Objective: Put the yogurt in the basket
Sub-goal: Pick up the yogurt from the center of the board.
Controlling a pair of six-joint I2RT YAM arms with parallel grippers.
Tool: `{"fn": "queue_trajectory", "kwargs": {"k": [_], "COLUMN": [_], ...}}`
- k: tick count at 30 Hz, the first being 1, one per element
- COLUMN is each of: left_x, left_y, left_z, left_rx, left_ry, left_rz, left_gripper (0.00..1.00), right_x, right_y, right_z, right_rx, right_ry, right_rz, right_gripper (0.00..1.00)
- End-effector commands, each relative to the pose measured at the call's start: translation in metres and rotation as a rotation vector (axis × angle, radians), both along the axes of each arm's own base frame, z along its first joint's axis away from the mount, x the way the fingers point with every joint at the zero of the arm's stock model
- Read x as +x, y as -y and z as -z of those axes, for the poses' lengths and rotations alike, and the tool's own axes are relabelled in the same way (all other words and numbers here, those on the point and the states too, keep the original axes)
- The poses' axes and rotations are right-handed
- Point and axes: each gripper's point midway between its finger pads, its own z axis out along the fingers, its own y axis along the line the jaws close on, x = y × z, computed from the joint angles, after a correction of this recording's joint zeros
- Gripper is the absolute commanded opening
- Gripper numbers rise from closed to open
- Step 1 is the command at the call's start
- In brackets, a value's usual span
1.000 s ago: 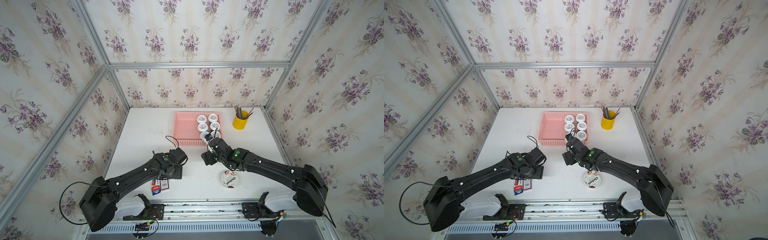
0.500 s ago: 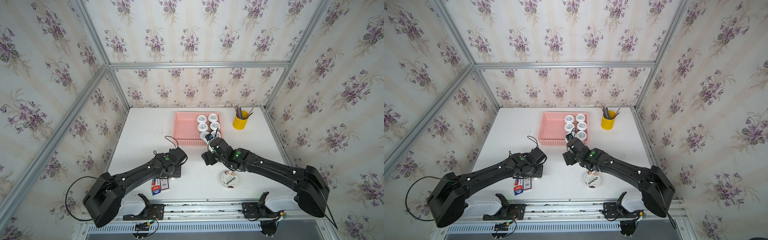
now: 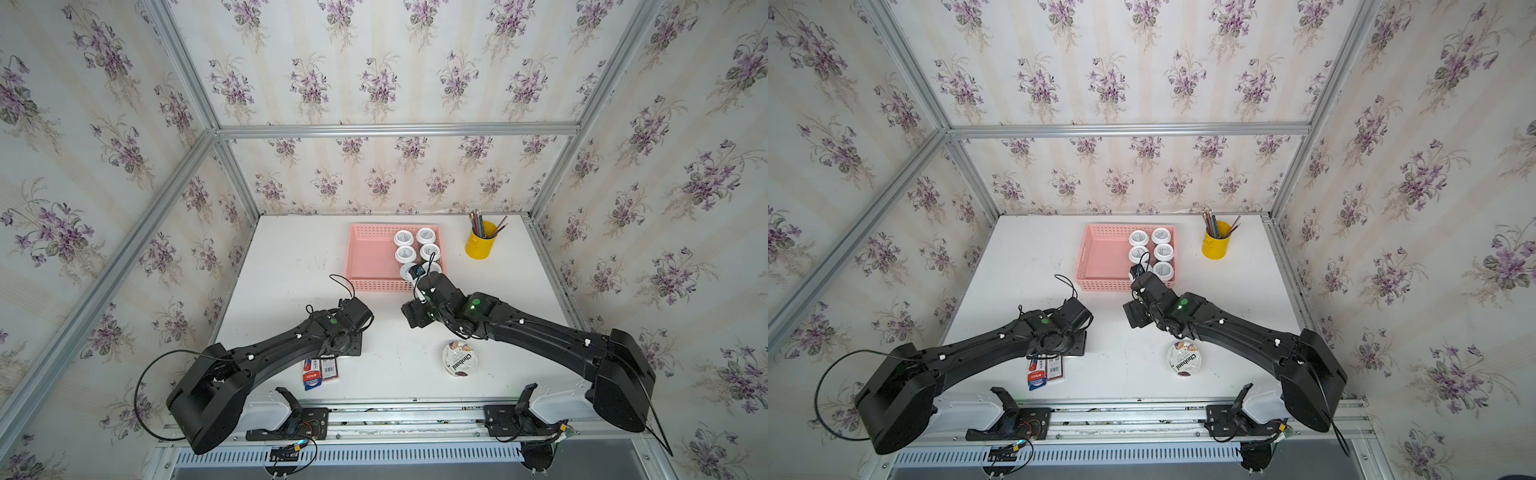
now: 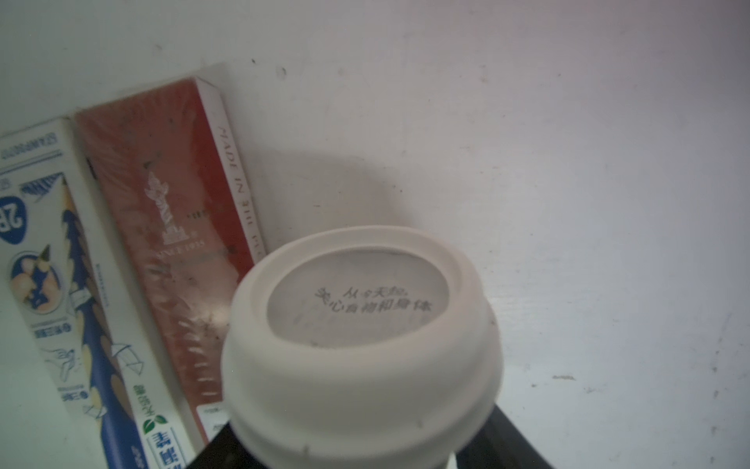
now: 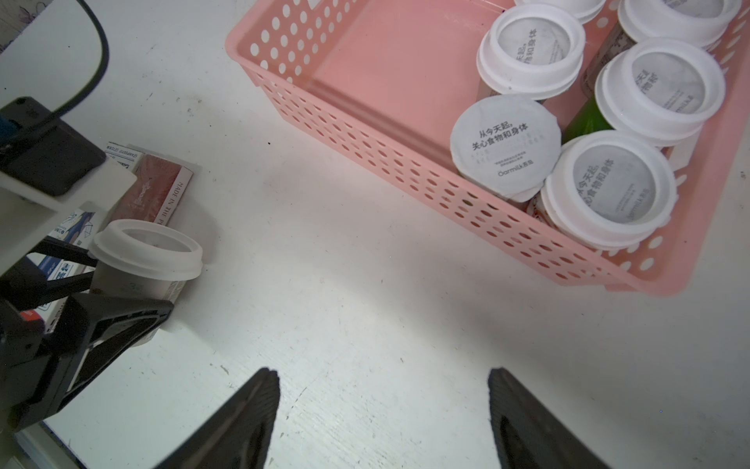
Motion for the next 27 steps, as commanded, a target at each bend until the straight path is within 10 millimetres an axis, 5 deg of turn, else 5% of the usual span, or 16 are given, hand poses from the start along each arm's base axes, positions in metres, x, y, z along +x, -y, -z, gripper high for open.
{"fn": "queue_trajectory", "kwargs": {"k": [1,10,21,27], "left_x": [0.008,0.026,0.039,0.037], "left_y": [0.003,0.015,0.036,0.049], "left_z": [-0.012,-0.077,-0.157,-0.181], "left_rx": [-0.014,-0.121,-0.281,-0.368], "left_ry": [0.046,0.260,0.588,0.716], "left_rz": [0.029,0.133,0.289,0.376], "left_gripper": [0.64,0.58,0.60,0.60], "right_x": [0.000,-0.004,-0.022,-0.031], "right_y": [-0.001,-0.018,-0.047,-0.064], "right_z": [-0.003,-0.039,-0.132,-0.140], "right_rx": [-0.003,0.117,0.389,0.399], "right_ry": [-0.005,-0.040,-0.166,-0.207], "right_rz": [0.003,-0.058,-0.301,-0.432], "right_gripper": [0.85,0.87,0.89,0.89]}}
